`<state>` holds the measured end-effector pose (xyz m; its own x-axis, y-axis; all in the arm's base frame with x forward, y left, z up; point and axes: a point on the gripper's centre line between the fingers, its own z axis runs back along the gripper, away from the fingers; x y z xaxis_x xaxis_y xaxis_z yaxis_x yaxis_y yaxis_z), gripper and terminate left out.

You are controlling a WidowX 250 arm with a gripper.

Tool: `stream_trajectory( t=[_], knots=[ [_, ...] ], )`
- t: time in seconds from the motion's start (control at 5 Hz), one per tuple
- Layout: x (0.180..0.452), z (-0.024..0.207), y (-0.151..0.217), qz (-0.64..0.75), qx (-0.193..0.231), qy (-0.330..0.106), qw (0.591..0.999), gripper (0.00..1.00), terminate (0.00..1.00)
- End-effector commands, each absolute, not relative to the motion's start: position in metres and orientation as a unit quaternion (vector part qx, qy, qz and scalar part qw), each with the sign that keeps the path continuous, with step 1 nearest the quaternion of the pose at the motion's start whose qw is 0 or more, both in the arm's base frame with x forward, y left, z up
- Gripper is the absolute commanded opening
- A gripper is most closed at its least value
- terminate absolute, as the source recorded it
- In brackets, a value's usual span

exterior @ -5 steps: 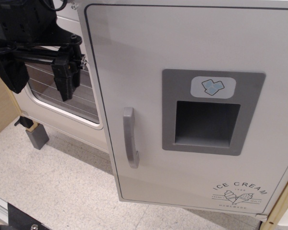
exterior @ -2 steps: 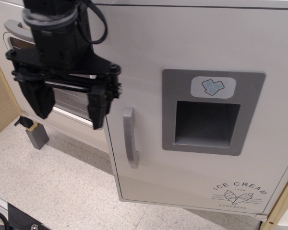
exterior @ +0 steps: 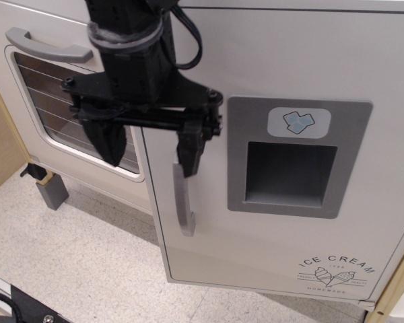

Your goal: Close fridge

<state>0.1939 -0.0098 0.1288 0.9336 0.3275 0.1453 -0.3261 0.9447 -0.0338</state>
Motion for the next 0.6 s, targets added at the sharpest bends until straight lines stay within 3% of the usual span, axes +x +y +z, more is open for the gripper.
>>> stream_trajectory(
  t=[0.0,0.4],
  knots=[
    [0.223,0.133,-0.014,0.182,-0.046,-0.114,0.976,1.0,0.0],
    [0.251,0.137,-0.015,0.2,-0.036,-0.14,0.969,1.0,0.0]
  ],
)
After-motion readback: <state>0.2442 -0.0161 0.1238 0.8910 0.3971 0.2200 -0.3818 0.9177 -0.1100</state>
